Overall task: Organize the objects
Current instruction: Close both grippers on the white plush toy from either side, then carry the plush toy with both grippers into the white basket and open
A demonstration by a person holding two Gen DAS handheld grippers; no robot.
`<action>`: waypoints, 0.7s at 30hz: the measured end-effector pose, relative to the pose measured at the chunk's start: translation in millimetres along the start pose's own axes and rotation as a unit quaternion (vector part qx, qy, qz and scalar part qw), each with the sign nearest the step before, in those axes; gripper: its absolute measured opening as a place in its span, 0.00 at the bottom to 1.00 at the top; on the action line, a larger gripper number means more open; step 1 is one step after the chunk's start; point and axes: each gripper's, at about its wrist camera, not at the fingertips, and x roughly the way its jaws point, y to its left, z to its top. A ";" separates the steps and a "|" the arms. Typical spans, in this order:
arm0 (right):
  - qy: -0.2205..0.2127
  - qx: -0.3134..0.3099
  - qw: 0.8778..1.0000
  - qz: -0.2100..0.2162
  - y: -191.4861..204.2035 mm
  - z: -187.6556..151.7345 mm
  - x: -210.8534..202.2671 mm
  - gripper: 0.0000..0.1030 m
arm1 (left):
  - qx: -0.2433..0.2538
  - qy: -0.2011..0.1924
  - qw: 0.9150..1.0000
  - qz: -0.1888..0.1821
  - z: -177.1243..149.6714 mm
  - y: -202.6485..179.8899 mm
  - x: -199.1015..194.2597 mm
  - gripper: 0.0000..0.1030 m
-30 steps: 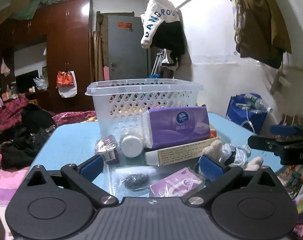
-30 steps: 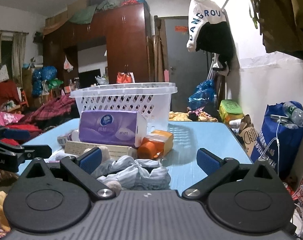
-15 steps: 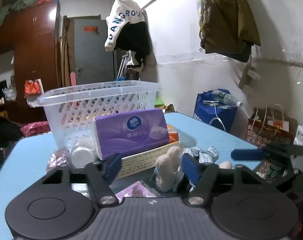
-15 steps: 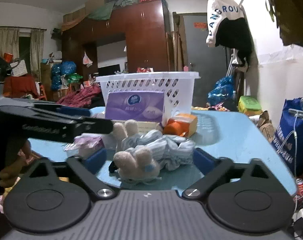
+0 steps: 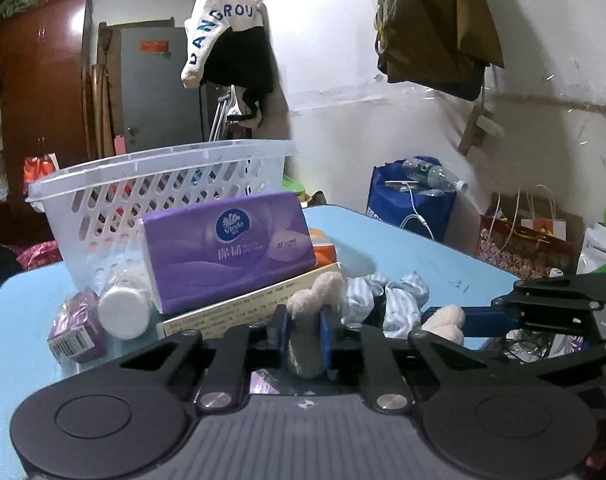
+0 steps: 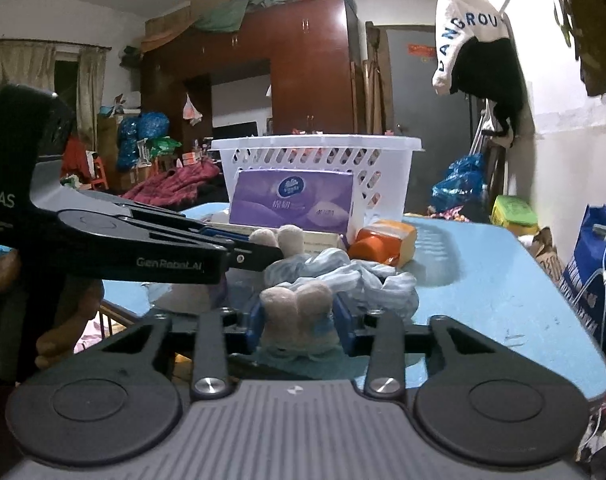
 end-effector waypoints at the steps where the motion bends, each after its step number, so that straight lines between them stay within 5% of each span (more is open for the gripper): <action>1: -0.004 -0.003 1.000 -0.002 0.7 0.3 -1.3 0.34 | 0.000 -0.004 1.000 -0.003 -0.1 0.0 -2.1 0.17; 14: -0.063 -0.047 0.997 -0.007 10.1 33.9 -26.3 0.31 | 0.003 -0.074 0.997 -0.019 27.9 2.0 -36.5 0.16; 21: -0.117 -0.099 0.988 -0.005 16.7 99.1 -19.1 0.31 | 0.028 -0.127 0.991 0.015 83.7 13.7 -52.8 0.16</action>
